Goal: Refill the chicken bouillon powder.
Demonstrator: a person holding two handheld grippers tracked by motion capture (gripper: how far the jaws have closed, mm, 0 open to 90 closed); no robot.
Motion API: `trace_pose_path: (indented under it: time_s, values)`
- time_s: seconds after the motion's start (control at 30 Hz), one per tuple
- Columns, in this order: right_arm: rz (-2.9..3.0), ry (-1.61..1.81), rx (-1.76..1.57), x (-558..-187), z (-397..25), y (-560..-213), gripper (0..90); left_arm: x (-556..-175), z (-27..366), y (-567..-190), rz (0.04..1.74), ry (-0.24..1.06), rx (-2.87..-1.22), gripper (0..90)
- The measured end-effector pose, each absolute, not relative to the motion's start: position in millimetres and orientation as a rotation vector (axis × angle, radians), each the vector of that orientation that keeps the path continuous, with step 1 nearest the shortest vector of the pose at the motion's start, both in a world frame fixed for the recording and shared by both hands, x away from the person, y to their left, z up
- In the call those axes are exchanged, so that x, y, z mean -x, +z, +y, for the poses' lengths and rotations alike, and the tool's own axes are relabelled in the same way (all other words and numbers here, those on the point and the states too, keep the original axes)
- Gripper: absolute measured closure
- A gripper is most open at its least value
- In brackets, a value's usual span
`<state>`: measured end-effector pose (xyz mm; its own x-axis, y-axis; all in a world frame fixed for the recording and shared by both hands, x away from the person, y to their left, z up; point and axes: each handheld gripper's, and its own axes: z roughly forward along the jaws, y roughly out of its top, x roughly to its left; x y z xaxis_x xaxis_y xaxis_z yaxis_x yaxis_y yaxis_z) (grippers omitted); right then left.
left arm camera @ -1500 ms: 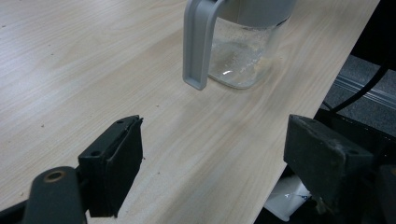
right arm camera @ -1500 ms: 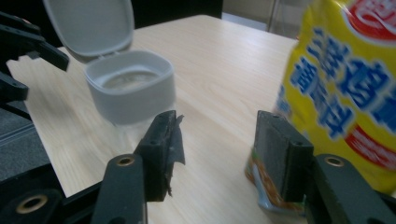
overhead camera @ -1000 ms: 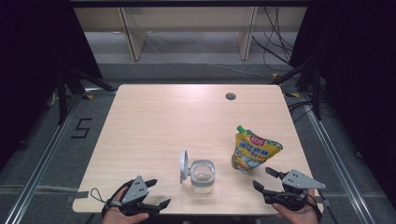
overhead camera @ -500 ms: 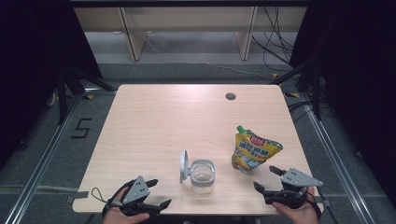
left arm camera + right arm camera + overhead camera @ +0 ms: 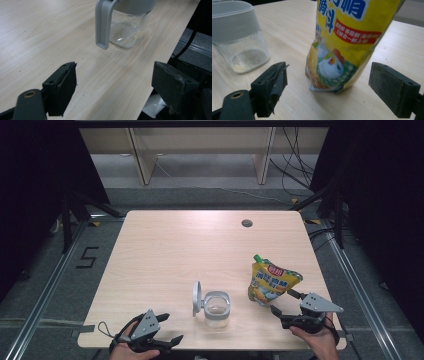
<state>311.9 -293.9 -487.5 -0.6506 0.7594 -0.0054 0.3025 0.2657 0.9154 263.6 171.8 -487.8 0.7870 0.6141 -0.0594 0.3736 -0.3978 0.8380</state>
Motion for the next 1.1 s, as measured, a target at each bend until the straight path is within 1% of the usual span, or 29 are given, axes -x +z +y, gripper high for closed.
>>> trace_pose_path:
  time_s: [0.07, 0.27, 0.33, 0.43, 0.73, 0.9, 0.97, 1.0, 1.1]
  values:
    - [2.096, 1.369, -0.969, -318, -294, -489, 16.0, -264, 172, -487, 0.721, 0.334, -2.056, 19.5]
    - [2.085, 1.379, -0.959, -334, -295, -494, 16.2, -262, 172, -489, 0.742, 0.331, -2.032, 19.5]
    - [2.082, 1.385, -0.998, -336, -292, -496, 16.3, -263, 174, -489, 0.739, 0.337, -2.05, 19.5]
    - [2.084, 1.364, -0.915, -346, -293, -499, 18.8, -262, 173, -489, 0.728, 0.343, -2.058, 19.5]
    - [2.114, 1.383, -0.857, -355, -283, -504, 22.8, -261, 173, -490, 0.738, 0.334, -2.046, 19.5]
    - [2.087, 1.429, -0.9, -357, -283, -506, 27.0, -261, 171, -491, 0.738, 0.326, -2.052, 19.5]
    - [2.068, 1.475, -0.968, -358, -284, -507, 28.1, -261, 171, -492, 0.728, 0.32, -2.053, 19.5]
    - [2.029, 1.467, -0.858, -366, -286, -509, 28.7, -261, 171, -492, 0.728, 0.32, -2.053, 19.5]
    - [2.039, 1.506, -0.916, -363, -283, -509, 28.8, -261, 171, -492, 0.735, 0.316, -2.049, 19.5]
